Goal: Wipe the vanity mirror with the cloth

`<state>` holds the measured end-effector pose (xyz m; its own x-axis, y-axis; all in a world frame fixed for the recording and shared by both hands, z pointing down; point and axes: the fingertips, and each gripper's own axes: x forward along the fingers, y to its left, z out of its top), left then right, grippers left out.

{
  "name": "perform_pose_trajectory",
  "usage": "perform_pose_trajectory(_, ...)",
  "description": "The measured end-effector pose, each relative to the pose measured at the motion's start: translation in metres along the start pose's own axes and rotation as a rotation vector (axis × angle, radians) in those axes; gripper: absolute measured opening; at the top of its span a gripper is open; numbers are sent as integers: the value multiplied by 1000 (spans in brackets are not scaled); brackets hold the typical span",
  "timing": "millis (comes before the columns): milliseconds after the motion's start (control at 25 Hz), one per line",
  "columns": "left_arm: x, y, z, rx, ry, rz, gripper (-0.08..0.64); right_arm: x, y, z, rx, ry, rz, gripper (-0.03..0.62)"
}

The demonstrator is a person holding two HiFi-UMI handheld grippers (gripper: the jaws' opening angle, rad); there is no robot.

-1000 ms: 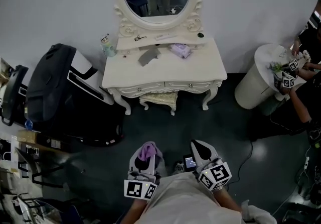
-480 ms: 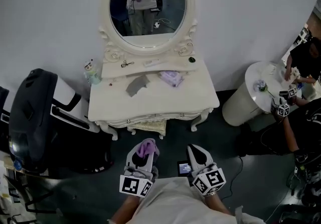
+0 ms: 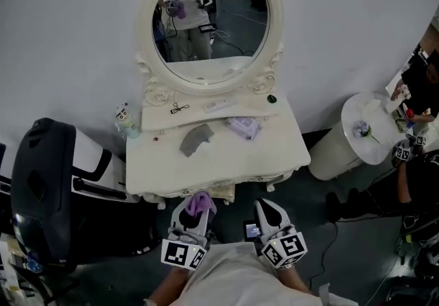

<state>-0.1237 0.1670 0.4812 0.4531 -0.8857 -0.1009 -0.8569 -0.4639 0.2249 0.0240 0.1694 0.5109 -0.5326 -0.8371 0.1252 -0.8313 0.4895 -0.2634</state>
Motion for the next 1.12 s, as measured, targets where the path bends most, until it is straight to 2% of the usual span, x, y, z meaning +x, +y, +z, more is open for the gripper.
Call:
perform_pose_trajectory(400,19,32,-4,-36,20,-27,95,40,-1,5,-18,22,-30,8)
perform_pose_trajectory(760,40,65,-4,-34,5,64,95,91,-8,8,-29,50,52,8)
perform_pose_trajectory(920,73,75,0,-17,-5,102,95,123,-31,20,-26,48,96,8)
perform_pose_trajectory(1120,143,90,13,19,-35,132,95,167,-77,43,-17,42,130,8)
